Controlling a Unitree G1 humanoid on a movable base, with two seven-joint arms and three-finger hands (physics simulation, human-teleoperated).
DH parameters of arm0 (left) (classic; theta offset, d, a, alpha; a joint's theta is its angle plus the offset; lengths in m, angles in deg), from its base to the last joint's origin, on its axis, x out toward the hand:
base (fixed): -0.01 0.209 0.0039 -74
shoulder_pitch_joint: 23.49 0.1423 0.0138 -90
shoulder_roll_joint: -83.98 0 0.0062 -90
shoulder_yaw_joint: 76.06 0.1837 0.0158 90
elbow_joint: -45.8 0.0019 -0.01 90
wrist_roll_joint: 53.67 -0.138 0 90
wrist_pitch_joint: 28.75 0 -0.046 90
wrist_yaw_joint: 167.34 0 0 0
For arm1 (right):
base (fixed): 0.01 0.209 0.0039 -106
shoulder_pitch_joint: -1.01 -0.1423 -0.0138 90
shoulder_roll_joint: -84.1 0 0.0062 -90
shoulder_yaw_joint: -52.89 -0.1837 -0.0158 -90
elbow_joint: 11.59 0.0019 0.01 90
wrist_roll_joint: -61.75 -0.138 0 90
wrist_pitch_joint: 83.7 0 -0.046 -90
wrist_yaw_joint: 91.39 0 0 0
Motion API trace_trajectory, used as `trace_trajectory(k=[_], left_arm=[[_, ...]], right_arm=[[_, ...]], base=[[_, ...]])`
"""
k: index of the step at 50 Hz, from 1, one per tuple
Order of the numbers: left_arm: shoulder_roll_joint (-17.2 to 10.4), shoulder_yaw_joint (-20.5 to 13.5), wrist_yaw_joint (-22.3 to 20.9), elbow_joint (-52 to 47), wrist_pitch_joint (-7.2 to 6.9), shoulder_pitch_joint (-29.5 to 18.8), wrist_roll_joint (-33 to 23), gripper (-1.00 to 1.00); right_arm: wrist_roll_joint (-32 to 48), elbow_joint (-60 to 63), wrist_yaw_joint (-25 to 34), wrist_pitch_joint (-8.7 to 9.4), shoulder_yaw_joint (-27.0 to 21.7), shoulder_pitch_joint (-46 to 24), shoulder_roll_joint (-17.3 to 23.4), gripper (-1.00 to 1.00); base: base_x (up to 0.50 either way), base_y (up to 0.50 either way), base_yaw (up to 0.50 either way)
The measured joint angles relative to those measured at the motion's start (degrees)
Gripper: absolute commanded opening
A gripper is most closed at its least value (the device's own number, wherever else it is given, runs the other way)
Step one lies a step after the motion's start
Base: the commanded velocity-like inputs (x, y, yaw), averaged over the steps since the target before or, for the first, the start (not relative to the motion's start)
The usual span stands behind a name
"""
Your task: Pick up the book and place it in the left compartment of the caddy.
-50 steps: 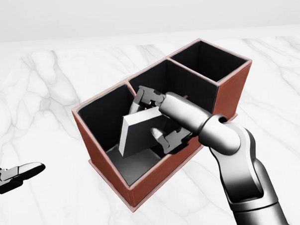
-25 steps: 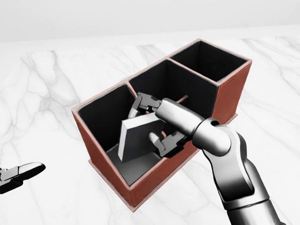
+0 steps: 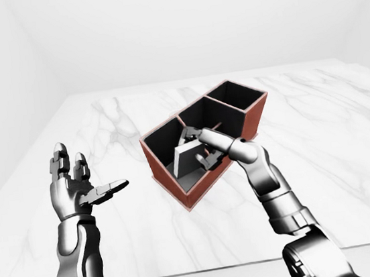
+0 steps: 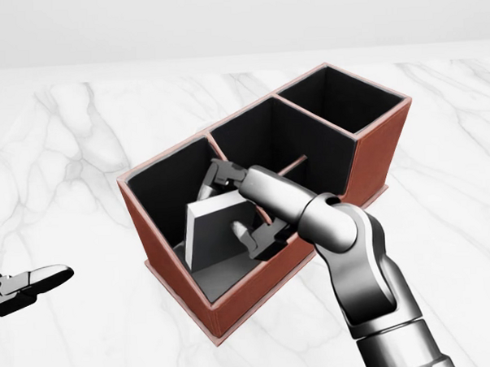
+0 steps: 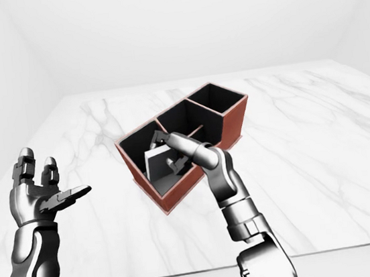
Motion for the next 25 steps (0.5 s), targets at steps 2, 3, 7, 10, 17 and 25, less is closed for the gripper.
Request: trace_trajectory(k=[2,3,7,10,17,25], left_arm=[[0.01,0.02,0.0,0.07,0.0,-0.03,-0.03,1.0],[0.01,0.04,0.0,0.1,0.0,-0.04,-0.04,1.0],[0.01,0.09,-0.03,0.28,0.0,-0.08,-0.08,1.0],[0.0,0.11,-0.03,0.4,0.0,-0.12,-0.09,1.0],[-0.02,0.14,-0.04,0.55,0.0,-0.14,-0.07,1.0],[0.04,0.25,-0.11,0.68,0.0,-0.11,-0.12,1.0]], right_arm=[[0.38,-0.29,0.0,0.0,0.07,-0.17,-0.06,-1.0],[0.57,-0.42,0.03,0.0,0.1,-0.25,-0.09,-1.0],[1.53,-1.02,-0.01,0.0,0.28,-0.52,-0.19,-1.0],[2.45,-1.61,-0.09,0.0,0.43,-0.77,-0.26,-1.0],[4.84,-2.92,-0.27,0.0,0.68,-1.47,-0.43,-1.0],[6.98,-4.36,-0.79,0.0,0.78,-1.73,-0.85,-1.0]], base=[[0.0,0.0,0.0],[0.0,0.0,0.0],[0.0,0.0,0.0],[0.0,0.0,0.0],[0.0,0.0,0.0],[0.0,0.0,0.0]])
